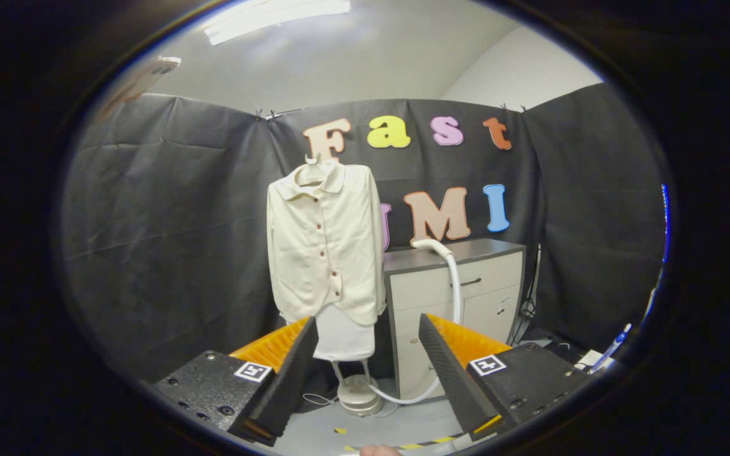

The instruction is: Iron the clothes twice with a garment steamer, once on the left side and once on the right side.

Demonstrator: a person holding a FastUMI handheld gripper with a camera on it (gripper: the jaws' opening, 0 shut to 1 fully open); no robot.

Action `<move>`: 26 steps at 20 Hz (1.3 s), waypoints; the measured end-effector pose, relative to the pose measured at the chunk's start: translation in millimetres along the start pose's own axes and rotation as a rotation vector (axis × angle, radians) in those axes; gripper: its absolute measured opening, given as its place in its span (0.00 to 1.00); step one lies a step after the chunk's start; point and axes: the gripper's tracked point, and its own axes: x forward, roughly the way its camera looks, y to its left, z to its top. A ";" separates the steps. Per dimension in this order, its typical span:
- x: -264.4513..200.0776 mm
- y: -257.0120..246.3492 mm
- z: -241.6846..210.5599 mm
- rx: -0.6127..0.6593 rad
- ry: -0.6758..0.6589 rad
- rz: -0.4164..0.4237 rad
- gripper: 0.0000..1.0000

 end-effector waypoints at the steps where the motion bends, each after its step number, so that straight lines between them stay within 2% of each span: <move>1: 1.0 -0.1 0.0 0.000 0.001 -0.003 0.98; 18: 42.1 -3.0 3.9 -0.015 -0.017 -0.117 0.98; 22: 60.0 -10.3 9.0 -0.041 -0.015 -0.139 0.98; 26: 96.8 -27.9 15.9 -0.079 -0.022 -0.131 0.98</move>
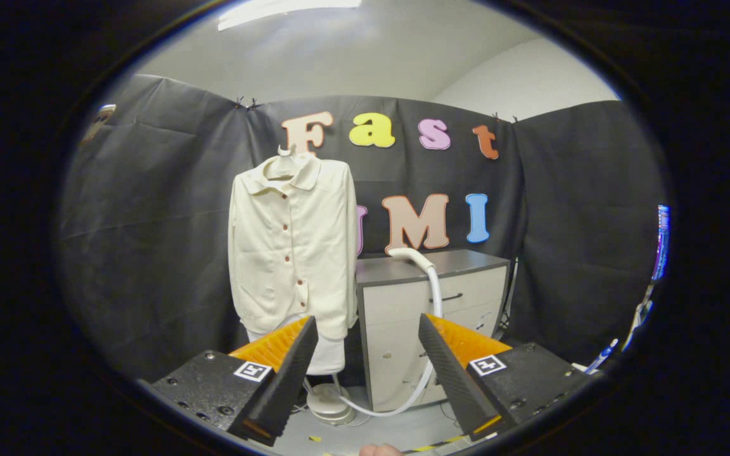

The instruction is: Iron the clothes twice with a garment steamer, once on the left side and once on the right side.

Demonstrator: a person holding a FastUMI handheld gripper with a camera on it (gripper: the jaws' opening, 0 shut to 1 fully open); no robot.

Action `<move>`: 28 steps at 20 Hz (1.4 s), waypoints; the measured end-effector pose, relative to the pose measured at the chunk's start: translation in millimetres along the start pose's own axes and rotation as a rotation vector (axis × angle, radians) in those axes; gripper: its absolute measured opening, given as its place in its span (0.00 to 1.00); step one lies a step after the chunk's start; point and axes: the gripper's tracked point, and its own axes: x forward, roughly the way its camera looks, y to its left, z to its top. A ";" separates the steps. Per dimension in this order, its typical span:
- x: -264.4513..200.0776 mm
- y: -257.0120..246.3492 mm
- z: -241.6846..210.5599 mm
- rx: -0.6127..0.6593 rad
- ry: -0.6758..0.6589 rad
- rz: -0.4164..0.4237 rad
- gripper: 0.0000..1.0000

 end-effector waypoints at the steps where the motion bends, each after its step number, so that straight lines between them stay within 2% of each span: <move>1: 13.7 -6.2 -0.4 -0.003 0.004 0.003 0.98; 17: 255.2 -108.2 7.7 -0.045 0.022 0.087 0.98; 28: 398.2 -156.9 -23.5 -0.058 0.116 0.066 0.97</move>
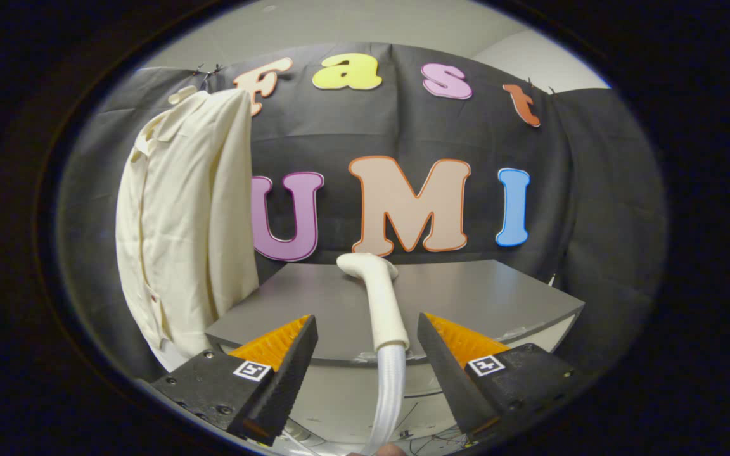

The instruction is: Iron the clothes twice with a garment steamer, once on the left side and once on the right side.

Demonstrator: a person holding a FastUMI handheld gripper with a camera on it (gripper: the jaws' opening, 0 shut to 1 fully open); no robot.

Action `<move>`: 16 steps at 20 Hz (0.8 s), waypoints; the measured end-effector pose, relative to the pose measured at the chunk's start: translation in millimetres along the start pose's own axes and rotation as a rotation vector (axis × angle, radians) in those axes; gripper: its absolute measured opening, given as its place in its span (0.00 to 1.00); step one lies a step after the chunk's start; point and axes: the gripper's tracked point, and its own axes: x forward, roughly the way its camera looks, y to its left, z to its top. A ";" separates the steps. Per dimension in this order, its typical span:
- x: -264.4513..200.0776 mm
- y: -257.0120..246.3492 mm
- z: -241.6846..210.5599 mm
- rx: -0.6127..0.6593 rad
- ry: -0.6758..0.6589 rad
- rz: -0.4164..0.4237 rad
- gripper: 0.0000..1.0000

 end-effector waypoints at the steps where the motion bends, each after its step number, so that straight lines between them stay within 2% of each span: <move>1: 11.6 -3.9 -1.8 -0.010 0.012 -0.007 0.97; 6: 70.4 -17.8 -1.6 -0.027 0.108 -0.026 0.98; 8: 86.1 -23.6 -3.8 -0.024 0.146 -0.033 0.93; 11: 95.4 -21.5 -25.6 -0.004 0.262 -0.008 0.79; 13: 92.8 -17.6 -17.0 0.034 0.225 0.001 0.68; 16: 91.4 -21.8 -23.1 -0.010 0.244 -0.067 0.43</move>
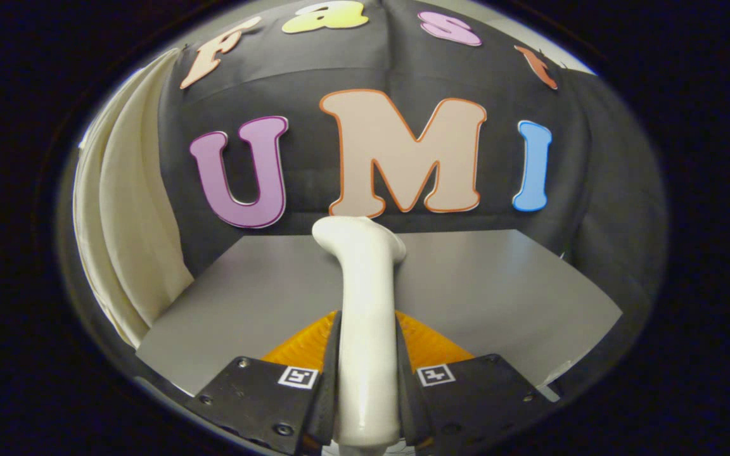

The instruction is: Iron the clothes twice with a garment steamer, once on the left side and once on the right side.

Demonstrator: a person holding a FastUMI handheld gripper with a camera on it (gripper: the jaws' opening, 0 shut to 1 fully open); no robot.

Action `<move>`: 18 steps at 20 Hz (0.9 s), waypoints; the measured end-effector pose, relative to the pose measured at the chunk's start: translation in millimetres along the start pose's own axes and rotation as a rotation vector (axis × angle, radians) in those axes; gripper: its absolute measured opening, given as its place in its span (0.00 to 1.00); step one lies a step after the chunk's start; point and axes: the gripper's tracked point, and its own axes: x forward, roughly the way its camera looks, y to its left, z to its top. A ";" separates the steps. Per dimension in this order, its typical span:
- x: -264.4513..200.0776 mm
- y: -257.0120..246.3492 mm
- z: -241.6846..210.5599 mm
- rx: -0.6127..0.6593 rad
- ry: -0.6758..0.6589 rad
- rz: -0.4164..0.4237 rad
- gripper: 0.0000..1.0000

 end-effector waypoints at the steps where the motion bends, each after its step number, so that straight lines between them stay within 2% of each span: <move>1: -0.5 1.0 1.2 -0.014 0.006 -0.008 0.42; 5: -36.4 15.0 -5.4 0.022 -0.047 0.039 0.36; 8: -65.3 30.3 -21.3 0.069 -0.033 0.072 0.36; 13: -140.1 63.6 -1.7 0.090 -0.093 0.092 0.36; 18: -216.8 134.9 23.8 0.097 -0.159 0.063 0.36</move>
